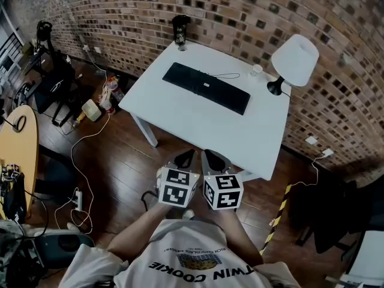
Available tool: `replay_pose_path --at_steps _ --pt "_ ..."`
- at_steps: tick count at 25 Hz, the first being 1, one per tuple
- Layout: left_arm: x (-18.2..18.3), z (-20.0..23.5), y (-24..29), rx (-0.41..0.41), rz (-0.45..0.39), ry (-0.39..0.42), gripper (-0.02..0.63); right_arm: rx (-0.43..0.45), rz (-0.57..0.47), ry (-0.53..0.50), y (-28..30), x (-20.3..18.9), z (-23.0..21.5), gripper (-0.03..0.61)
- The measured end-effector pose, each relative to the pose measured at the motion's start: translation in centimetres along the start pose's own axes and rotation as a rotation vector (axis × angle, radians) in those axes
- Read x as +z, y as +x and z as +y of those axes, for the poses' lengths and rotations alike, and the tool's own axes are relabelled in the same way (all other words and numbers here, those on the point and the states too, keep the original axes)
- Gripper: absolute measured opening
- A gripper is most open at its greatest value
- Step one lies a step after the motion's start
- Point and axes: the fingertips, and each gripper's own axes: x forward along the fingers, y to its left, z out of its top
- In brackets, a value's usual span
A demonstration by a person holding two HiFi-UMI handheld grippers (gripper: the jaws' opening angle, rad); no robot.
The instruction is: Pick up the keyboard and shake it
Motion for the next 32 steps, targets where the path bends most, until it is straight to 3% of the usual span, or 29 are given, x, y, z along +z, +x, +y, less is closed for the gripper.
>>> replay_pose_path --at_steps 9,25,32 --pt "2.9 2.9 6.8 -0.126 0.029 0.055 0.008 -0.101 0.003 0.050 5.9 2.1 -3.9 0.011" --pt "7.7 13.8 16.7 -0.391 0.107 0.089 0.008 -0.284 0.050 0.145 15.4 6.8 -10.3 0.017" --pt "9.5 19.1 20.0 -0.419 0.093 0.135 0.008 -0.334 0.028 0.192 15.2 7.1 -14.0 0.029"
